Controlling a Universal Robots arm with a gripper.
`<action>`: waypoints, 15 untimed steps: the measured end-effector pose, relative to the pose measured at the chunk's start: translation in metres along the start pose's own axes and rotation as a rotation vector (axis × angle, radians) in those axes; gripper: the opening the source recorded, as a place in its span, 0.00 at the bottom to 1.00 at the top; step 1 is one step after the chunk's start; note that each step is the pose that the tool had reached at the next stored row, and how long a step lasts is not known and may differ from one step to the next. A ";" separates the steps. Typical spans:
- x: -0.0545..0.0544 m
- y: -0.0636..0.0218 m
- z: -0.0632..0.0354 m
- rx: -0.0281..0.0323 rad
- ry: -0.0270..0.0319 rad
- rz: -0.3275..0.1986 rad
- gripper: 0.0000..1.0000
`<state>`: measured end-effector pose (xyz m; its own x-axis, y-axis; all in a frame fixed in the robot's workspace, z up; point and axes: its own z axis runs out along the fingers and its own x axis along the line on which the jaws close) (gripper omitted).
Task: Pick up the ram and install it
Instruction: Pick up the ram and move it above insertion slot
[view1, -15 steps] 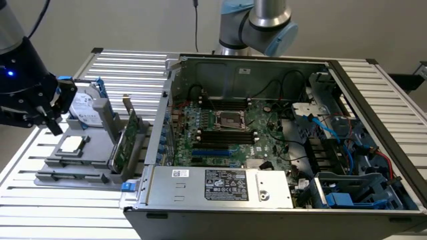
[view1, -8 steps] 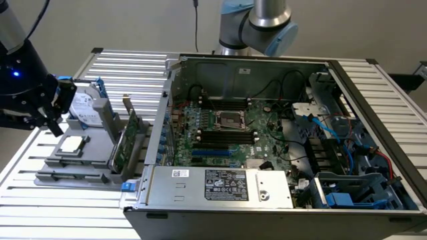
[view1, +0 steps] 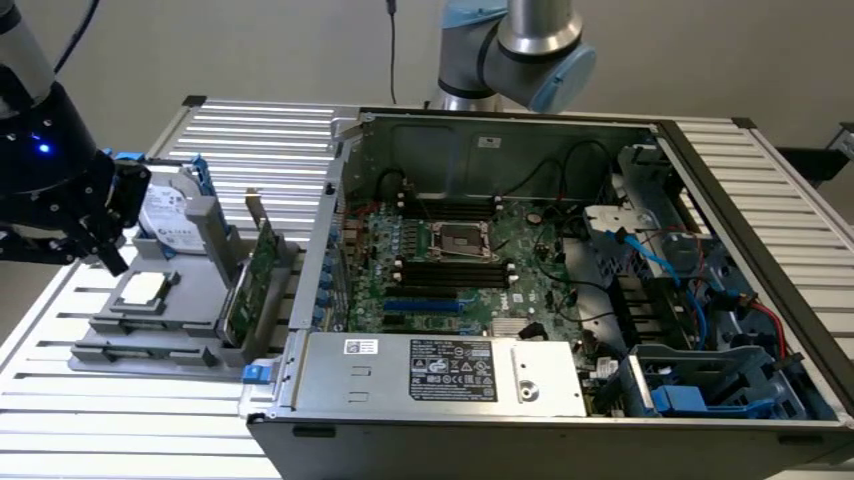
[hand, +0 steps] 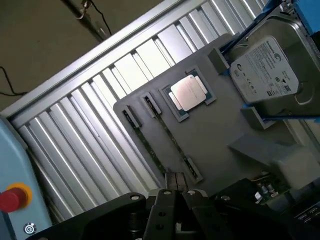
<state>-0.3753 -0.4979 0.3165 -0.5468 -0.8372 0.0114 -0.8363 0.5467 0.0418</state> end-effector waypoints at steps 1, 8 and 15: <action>0.000 0.0000 0.0004 0.0002 0.0007 -0.018 0.11; 0.000 -0.0001 0.0031 0.0017 0.0060 -0.145 0.11; 0.000 -0.0002 0.0058 0.0032 0.0113 -0.272 0.11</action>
<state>-0.3753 -0.4979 0.3107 -0.3013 -0.9535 0.0113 -0.9525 0.3015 0.0417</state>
